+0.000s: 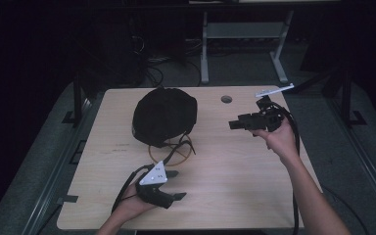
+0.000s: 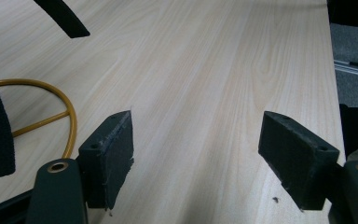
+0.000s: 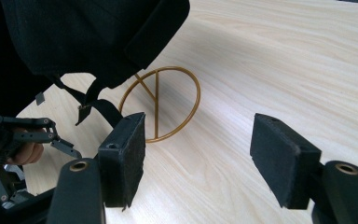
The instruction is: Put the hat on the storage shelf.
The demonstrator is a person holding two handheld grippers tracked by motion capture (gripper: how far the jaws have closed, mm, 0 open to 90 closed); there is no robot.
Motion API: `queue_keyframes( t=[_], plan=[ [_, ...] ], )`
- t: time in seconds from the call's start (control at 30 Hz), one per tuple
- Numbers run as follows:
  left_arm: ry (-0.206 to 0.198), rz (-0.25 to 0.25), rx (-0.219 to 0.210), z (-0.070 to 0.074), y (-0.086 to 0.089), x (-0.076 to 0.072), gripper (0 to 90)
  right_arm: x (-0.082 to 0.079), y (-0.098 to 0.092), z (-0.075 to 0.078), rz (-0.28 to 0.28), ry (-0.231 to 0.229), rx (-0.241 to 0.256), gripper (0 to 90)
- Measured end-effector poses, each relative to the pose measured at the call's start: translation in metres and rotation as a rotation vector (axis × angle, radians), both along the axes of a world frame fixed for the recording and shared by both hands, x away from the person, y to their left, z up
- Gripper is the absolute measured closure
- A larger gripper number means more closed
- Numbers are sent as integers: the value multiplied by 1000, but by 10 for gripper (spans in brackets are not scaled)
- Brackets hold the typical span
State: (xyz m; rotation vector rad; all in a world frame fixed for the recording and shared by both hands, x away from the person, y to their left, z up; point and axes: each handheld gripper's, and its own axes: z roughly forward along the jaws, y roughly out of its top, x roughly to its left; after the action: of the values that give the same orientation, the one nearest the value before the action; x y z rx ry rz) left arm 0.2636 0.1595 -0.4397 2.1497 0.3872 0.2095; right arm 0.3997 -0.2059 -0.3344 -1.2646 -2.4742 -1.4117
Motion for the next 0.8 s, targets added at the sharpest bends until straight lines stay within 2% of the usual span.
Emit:
queue_keyframes(
  t=[0.8],
  plan=[
    [10, 24, -8, 0, 0, 1, 225, -18, -36, -31, -37, 42, 15, 326]
  ],
)
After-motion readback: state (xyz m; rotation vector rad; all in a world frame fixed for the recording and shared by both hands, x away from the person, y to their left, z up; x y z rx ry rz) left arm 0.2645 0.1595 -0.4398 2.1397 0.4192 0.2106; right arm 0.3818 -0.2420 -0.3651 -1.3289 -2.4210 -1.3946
